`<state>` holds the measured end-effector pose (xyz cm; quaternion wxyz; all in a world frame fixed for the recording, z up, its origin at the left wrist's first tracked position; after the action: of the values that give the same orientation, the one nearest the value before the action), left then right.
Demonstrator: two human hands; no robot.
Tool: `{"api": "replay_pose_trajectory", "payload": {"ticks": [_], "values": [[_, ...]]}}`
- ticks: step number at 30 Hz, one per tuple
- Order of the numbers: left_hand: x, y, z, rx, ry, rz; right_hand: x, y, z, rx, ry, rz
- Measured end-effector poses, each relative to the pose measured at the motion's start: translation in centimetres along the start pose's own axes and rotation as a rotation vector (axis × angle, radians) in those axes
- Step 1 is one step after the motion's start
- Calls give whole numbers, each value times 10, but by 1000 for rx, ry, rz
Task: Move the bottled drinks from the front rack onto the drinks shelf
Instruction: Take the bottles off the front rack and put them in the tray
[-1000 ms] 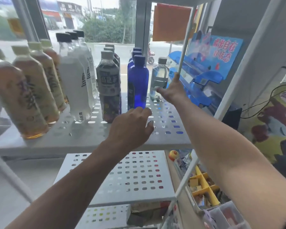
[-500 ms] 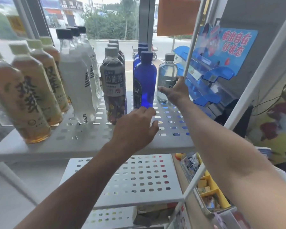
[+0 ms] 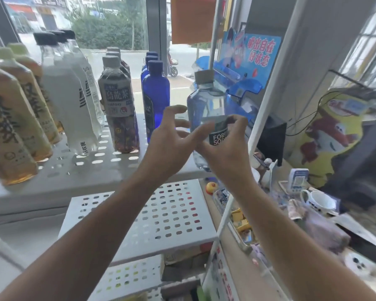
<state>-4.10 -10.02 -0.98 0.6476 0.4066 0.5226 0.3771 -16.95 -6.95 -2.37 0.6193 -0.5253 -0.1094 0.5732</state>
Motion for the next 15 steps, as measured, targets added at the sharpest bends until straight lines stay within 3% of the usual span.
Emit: {"api": "replay_pose_trajectory", "payload": {"ticks": [9,15], "values": [[78,11,-51,171,-174,93,111,18,70,-22,-151,-126],[117,16,-105,263,-353,158,181,45,124,37,-85,-254]]}}
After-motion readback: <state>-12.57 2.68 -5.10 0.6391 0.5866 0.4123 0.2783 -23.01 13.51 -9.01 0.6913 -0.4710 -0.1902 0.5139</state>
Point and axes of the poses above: each hand's wrist, its own x-axis away from the middle knuckle, its own z-axis out of the back of the hand, y = z × x, the point moved 1 cm from there along -x, towards the middle knuckle, and after that the axes turned 12 degrees about x, right-handed, at the moved point
